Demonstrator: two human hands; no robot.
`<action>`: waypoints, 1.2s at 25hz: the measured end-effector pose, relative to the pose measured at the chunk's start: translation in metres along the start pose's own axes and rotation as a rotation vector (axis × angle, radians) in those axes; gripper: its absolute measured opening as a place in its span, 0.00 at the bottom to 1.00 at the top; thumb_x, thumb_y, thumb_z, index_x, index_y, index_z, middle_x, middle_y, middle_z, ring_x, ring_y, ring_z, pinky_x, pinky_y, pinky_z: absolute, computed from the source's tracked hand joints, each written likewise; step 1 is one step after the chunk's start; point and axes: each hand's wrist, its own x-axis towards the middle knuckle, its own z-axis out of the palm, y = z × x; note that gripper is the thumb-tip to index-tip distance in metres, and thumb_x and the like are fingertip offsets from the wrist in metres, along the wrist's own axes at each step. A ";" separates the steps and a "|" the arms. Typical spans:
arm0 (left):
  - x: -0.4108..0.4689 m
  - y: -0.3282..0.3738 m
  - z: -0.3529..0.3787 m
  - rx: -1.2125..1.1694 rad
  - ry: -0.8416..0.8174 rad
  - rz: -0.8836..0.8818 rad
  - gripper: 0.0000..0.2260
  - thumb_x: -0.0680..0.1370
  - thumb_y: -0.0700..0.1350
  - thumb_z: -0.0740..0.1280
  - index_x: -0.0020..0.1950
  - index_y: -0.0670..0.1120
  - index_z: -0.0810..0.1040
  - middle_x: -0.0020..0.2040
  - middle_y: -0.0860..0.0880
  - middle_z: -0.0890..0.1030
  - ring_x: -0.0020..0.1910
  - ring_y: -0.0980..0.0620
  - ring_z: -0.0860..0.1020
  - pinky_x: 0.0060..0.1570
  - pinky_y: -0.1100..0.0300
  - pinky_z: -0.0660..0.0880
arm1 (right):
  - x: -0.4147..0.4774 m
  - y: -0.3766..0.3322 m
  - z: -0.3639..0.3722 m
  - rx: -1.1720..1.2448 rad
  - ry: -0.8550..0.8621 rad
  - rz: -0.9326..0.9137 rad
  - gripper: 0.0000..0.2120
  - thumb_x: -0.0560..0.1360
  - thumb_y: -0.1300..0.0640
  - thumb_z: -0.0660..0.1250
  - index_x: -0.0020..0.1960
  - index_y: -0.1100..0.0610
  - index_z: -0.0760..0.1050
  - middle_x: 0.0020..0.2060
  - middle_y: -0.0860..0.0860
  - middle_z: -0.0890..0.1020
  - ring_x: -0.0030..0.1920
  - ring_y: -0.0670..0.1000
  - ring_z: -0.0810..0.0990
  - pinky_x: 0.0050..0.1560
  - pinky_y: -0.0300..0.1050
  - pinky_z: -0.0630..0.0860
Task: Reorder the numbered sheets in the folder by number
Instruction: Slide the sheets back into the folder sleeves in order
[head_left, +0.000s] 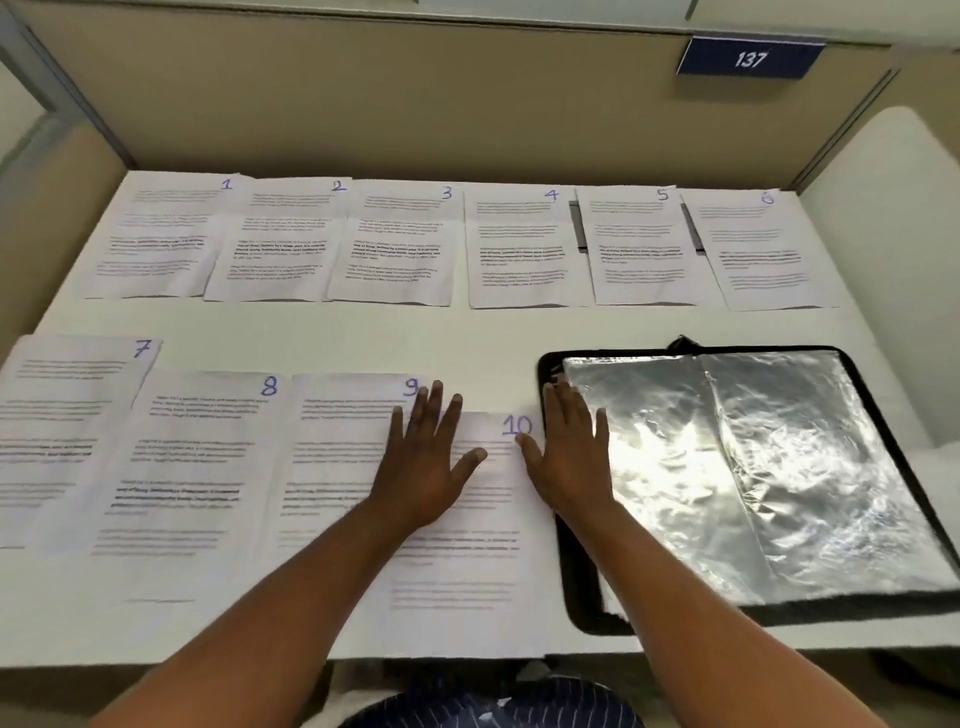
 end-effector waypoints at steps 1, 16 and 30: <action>-0.003 0.024 0.010 0.000 -0.023 -0.006 0.43 0.74 0.75 0.33 0.83 0.52 0.42 0.82 0.50 0.36 0.80 0.51 0.34 0.79 0.44 0.37 | -0.005 0.017 -0.007 0.001 0.006 0.016 0.36 0.80 0.45 0.64 0.82 0.56 0.57 0.81 0.54 0.59 0.80 0.55 0.58 0.80 0.59 0.52; -0.012 0.161 0.043 0.115 -0.141 0.026 0.29 0.85 0.59 0.52 0.82 0.47 0.56 0.84 0.46 0.45 0.82 0.48 0.40 0.78 0.44 0.36 | -0.009 0.065 -0.043 -0.029 -0.185 0.055 0.19 0.74 0.56 0.67 0.63 0.59 0.71 0.54 0.57 0.79 0.55 0.60 0.80 0.49 0.52 0.73; 0.011 0.202 0.060 0.128 -0.146 0.063 0.34 0.82 0.62 0.56 0.83 0.48 0.51 0.83 0.46 0.44 0.82 0.46 0.40 0.79 0.46 0.39 | -0.005 0.250 -0.188 0.111 0.183 0.457 0.27 0.72 0.63 0.64 0.71 0.54 0.69 0.57 0.57 0.83 0.55 0.64 0.82 0.54 0.53 0.74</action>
